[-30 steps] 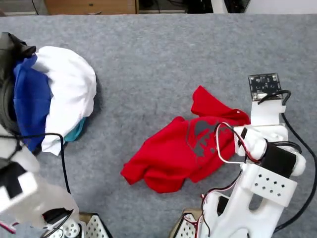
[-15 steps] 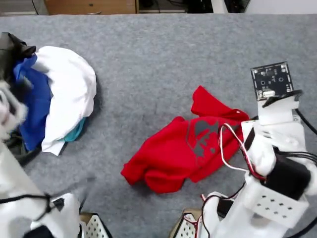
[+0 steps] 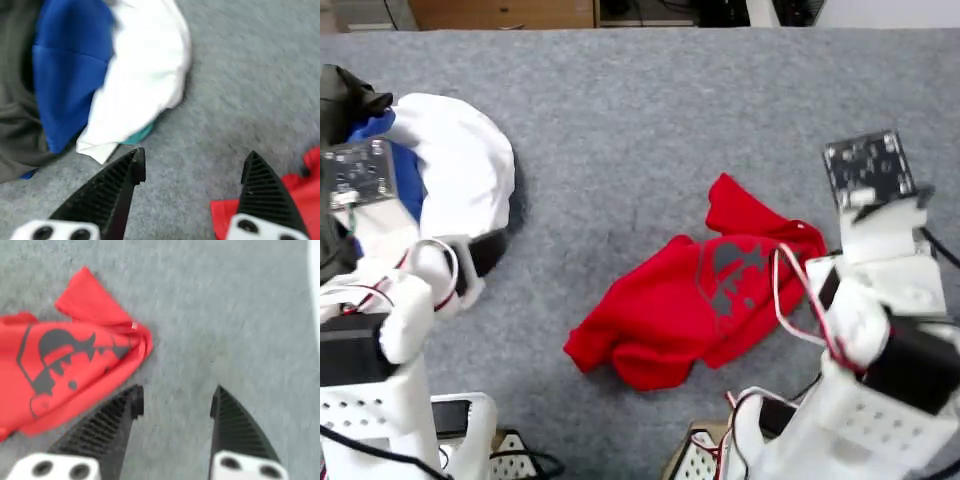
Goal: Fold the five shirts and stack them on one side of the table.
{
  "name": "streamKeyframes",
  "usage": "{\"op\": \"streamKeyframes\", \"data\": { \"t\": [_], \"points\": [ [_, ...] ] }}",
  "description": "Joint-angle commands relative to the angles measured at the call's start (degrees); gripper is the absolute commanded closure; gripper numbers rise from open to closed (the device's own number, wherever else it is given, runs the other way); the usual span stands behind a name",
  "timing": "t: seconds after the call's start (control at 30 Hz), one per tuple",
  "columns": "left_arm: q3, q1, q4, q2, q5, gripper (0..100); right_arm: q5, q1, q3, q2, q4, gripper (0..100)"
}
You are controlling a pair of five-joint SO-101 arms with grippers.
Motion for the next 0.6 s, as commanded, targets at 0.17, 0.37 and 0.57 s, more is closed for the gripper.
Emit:
{"op": "streamKeyframes", "data": {
  "t": [0.17, 0.37, 0.57],
  "points": [
    [-0.5, 2.9, 0.5, 2.0, 0.4, 69, 0.3, -6.5, -10.6, 12.7, 0.9, 76.3],
    [-0.9, 6.3, 0.5, 7.5, 0.5, 69, -5.0, -19.1, -9.3, 22.6, 0.6, 76.3],
    [-1.8, 18.7, 0.4, 14.2, 2.3, 69, -9.2, -26.8, -3.3, 34.4, -2.8, 76.3]
  ]
}}
